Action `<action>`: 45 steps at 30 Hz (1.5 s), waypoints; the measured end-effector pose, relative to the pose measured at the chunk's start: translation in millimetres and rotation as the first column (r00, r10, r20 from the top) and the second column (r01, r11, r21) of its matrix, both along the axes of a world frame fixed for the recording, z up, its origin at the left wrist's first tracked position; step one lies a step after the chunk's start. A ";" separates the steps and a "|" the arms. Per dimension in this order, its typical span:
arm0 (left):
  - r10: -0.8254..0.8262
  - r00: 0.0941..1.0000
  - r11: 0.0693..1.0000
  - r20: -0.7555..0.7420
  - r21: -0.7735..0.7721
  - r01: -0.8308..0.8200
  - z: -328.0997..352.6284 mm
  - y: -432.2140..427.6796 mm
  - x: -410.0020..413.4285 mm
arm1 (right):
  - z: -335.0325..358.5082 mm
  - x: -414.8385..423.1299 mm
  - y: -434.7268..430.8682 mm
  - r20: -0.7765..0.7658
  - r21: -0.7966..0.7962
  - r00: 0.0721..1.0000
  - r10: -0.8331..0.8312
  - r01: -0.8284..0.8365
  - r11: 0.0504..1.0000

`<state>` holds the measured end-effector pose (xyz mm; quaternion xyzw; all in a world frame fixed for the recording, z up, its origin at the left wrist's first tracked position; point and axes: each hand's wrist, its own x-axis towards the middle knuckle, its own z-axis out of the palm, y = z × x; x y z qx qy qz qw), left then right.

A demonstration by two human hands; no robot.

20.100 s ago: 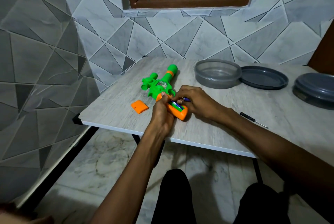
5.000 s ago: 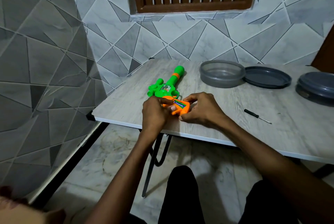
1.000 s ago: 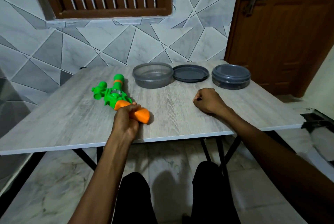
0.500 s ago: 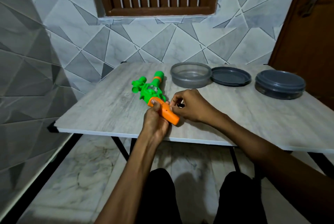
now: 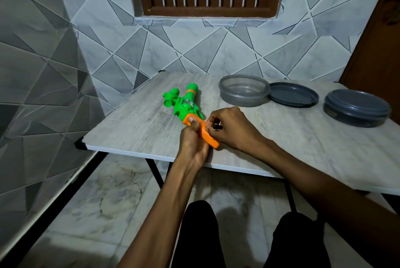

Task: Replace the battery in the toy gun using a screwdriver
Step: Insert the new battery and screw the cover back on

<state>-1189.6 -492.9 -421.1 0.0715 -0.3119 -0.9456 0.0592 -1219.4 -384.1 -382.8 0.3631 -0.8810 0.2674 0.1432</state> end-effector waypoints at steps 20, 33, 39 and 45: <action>0.062 0.993 0.994 0.102 0.081 -0.070 3.1 -5.2 -4.1 | -24.4 4.6 8.9 0.027 -0.211 0.997 0.072 -0.065 0.975; 0.079 0.992 0.988 0.099 0.123 -0.091 -6.2 -11.9 -7.7 | 8.7 2.4 9.0 0.706 -0.328 0.702 0.098 0.201 0.923; 0.137 0.986 0.984 0.092 0.100 -0.146 -0.7 -11.2 -4.6 | 18.8 -2.8 1.9 0.806 -0.397 0.563 0.183 0.285 0.873; 0.145 0.988 0.985 0.049 0.093 -0.149 -1.3 -11.2 -4.8 | 24.9 1.1 -10.1 0.628 -0.559 0.713 0.311 0.135 0.818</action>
